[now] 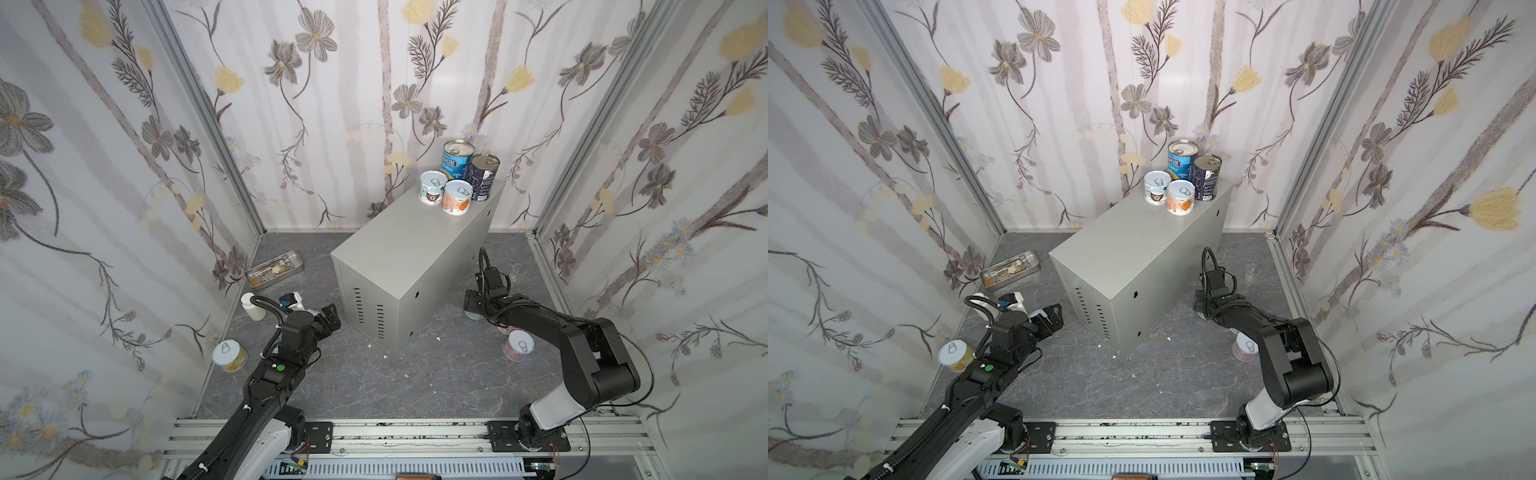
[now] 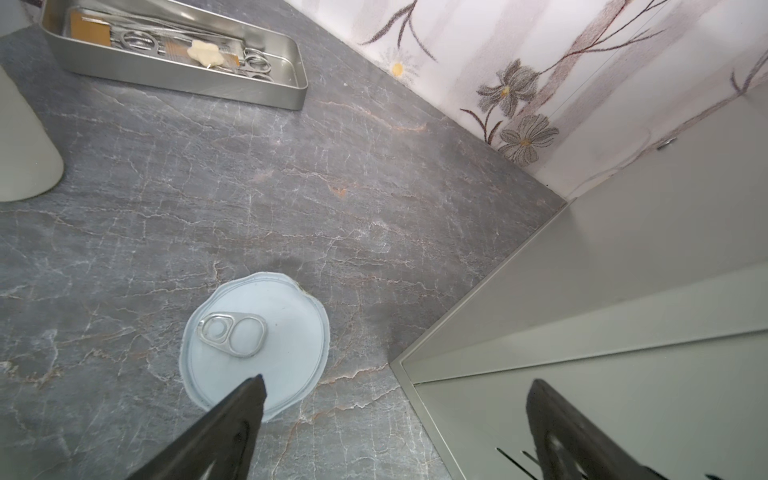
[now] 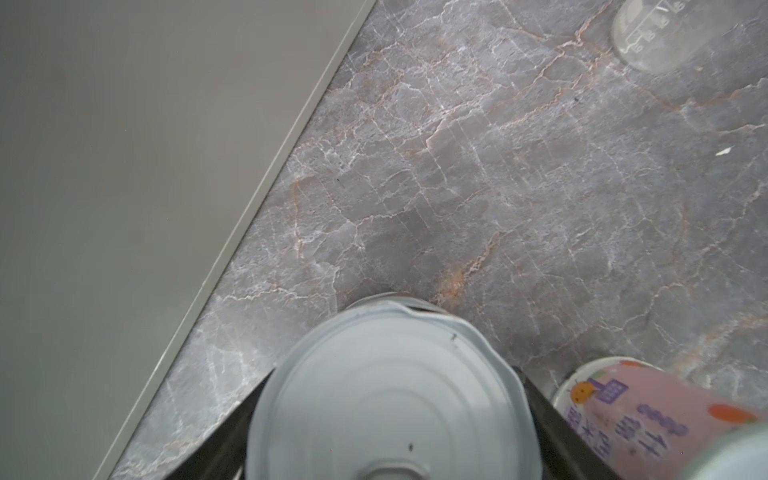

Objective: Place and organize the canned foods onto the counter
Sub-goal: 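Lift the can with the right gripper while the left gripper rises empty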

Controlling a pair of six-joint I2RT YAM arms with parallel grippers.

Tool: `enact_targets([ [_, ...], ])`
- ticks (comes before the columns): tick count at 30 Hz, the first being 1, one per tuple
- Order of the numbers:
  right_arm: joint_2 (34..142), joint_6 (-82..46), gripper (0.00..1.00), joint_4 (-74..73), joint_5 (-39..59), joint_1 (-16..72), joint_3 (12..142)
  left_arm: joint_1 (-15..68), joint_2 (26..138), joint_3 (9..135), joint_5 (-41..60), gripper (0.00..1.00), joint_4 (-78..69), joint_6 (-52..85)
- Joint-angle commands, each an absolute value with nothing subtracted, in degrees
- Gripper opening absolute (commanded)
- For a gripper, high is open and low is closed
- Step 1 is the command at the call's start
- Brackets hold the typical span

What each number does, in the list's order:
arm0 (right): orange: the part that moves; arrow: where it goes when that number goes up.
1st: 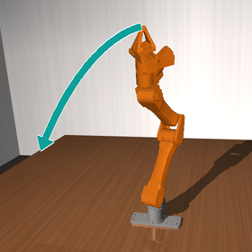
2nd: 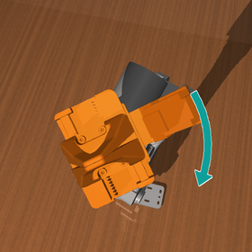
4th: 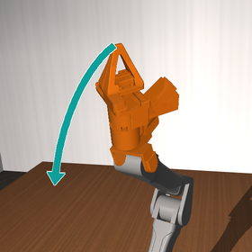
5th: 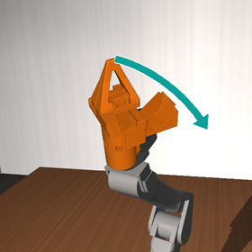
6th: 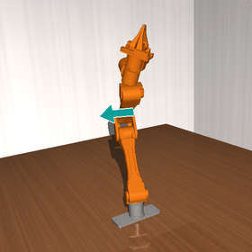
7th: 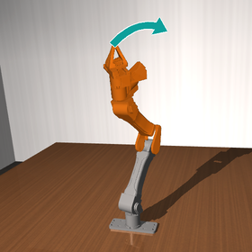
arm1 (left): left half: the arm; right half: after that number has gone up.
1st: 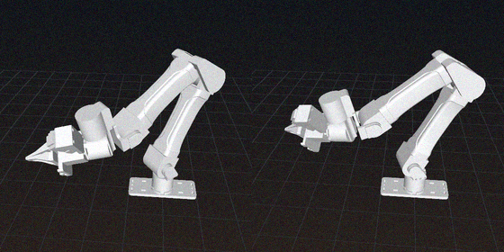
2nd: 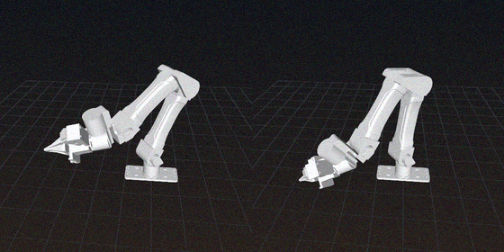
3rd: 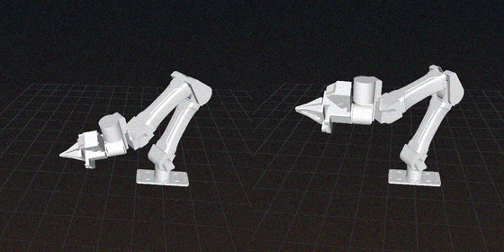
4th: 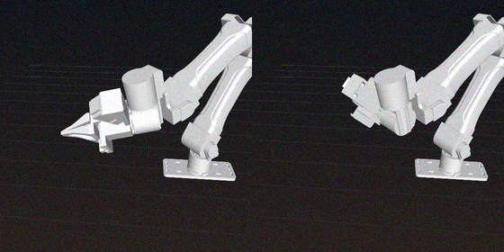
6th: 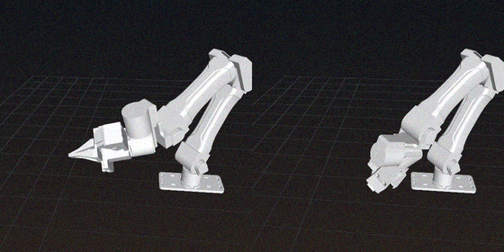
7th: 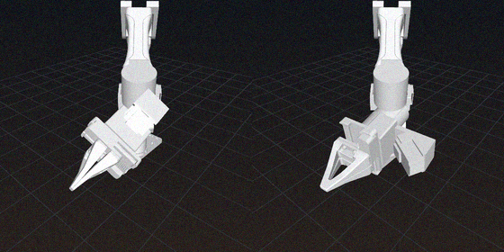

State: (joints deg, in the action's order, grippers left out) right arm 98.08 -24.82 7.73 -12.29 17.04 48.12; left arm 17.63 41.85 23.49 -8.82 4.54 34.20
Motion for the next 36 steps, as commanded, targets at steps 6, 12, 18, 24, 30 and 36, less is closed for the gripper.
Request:
enact_targets([
  [6,85.8,-23.0,0.58,8.9,-11.0,17.2,46.8,17.5,40.3,31.7,-9.9,1.0,10.2,31.1],
  [12,75.4,-22.4,0.56,13.5,-9.4,17.4,47.3,17.5,39.9,39.1,-9.2,1.0,15.3,29.4],
  [18,66.0,-21.1,0.56,19.2,-7.1,17.7,50.6,17.5,40.1,46.2,-8.8,1.0,20.1,27.2],
  [24,60.5,-19.3,0.55,25.7,-5.5,18.5,55.3,17.6,40.8,52.7,-7.7,1.0,24.5,24.9],
  [30,58.0,-17.7,0.55,31.1,-4.6,20.3,62.5,17.6,42.2,58.5,-7.9,1.0,27.5,22.5],
  [36,59.8,-16.1,0.55,36.3,-5.5,23.0,72.5,17.6,43.9,63.7,-9.1,1.0,29.0,20.7],
])
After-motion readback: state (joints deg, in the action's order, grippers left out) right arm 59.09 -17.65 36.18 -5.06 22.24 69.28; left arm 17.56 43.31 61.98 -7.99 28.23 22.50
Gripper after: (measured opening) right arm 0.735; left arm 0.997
